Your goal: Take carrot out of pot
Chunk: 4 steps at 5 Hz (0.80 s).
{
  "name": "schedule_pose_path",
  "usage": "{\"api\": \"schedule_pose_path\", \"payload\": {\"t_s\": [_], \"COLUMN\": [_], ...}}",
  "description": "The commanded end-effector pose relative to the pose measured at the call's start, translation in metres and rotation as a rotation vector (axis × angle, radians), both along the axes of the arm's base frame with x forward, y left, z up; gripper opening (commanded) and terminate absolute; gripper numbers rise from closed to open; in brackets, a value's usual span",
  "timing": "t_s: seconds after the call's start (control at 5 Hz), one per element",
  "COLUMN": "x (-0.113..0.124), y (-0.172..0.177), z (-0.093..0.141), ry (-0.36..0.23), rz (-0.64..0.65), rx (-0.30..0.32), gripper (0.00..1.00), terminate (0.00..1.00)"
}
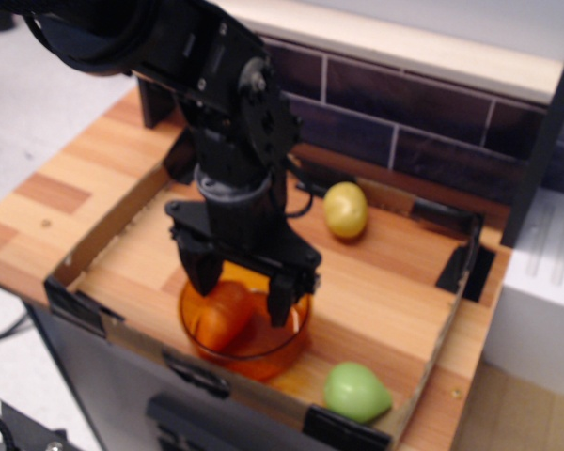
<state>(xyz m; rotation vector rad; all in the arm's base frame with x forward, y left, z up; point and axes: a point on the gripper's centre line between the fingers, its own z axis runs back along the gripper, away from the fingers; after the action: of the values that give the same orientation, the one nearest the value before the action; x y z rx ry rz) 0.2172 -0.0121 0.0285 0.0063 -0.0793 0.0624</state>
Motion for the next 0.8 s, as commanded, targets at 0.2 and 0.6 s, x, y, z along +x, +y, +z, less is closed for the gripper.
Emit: {"api": "schedule_pose_path", "payload": {"t_s": [0.2, 0.6], "x": [-0.0071, -0.0075], "y": [-0.0008, -0.0009], "z": [-0.0119, -0.0096], "ry": [0.014, 0.0], "rz": [-0.007, -0.01], "rx": [0.015, 0.026], "gripper": [1.0, 0.0], "terminate": [0.0, 0.0]}}
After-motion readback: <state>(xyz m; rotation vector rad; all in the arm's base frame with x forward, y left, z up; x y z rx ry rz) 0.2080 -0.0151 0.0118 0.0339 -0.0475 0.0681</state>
